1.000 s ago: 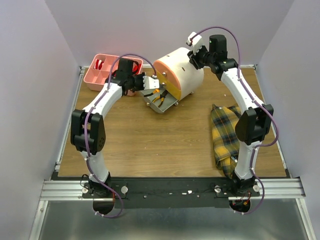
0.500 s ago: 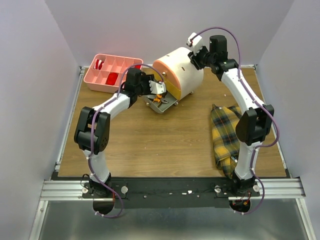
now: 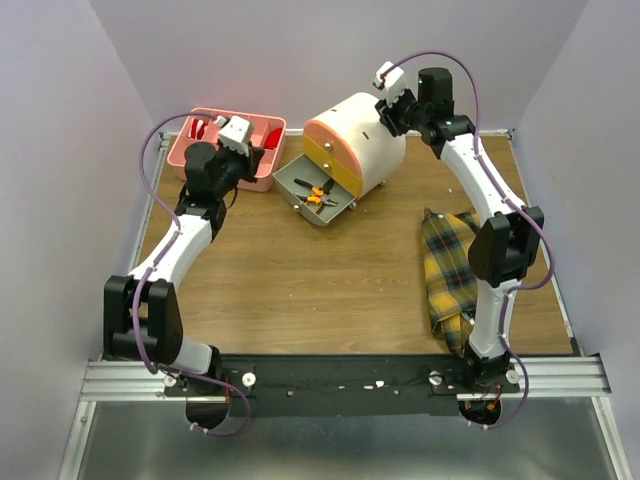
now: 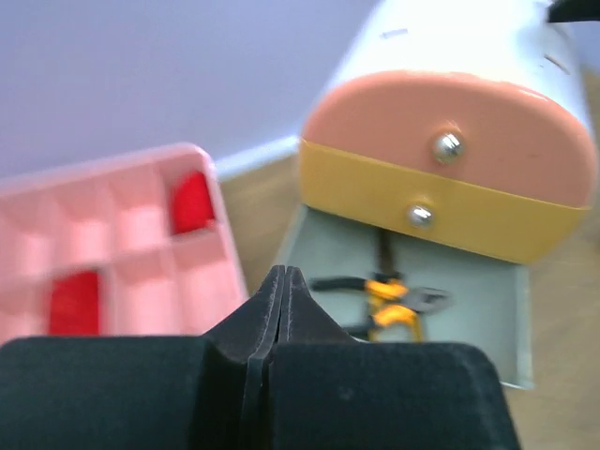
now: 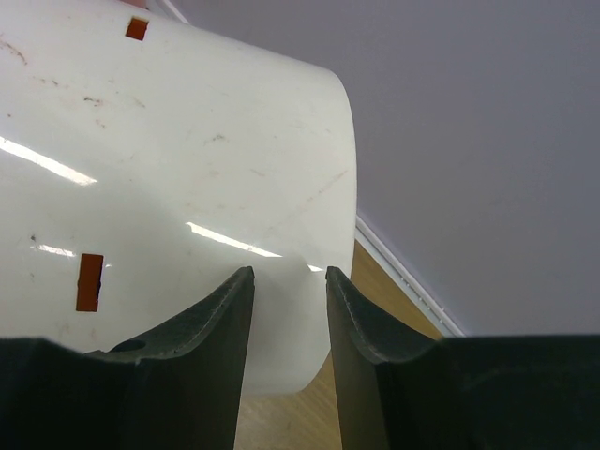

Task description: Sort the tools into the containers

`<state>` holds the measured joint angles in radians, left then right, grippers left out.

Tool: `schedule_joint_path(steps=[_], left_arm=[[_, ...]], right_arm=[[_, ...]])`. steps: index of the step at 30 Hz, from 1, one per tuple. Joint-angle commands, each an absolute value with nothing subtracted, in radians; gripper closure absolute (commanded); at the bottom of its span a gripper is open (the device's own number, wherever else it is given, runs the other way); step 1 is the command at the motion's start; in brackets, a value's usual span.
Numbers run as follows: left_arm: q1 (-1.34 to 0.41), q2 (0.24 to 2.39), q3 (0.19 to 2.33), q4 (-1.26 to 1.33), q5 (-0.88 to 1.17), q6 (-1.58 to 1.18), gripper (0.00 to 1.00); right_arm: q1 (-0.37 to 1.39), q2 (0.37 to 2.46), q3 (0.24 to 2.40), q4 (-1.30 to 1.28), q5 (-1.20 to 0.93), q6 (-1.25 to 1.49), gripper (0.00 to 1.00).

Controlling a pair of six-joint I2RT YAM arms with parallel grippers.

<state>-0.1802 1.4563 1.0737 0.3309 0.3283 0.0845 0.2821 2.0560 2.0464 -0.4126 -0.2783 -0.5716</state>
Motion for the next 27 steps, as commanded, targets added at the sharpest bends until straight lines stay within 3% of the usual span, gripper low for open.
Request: schedule_joint_path(steps=[1,12,27], left_arm=[[-0.132,1.546,0.902,0.478,0.615,-0.544,1.0],[-0.132,1.761,0.888,0.667,0.589,-0.819,1.0],[-0.21,1.94,1.012,0.703,0.564,-0.882,1.0]], right_arm=[[0.291,2.18,1.979,-0.646,-0.276,-0.551,0.54],[0.291,2.172,1.954,-0.646,-0.264,-0.558,0.54],[0.29,2.177,1.944,-0.646,-0.259,-0.558,0.54]])
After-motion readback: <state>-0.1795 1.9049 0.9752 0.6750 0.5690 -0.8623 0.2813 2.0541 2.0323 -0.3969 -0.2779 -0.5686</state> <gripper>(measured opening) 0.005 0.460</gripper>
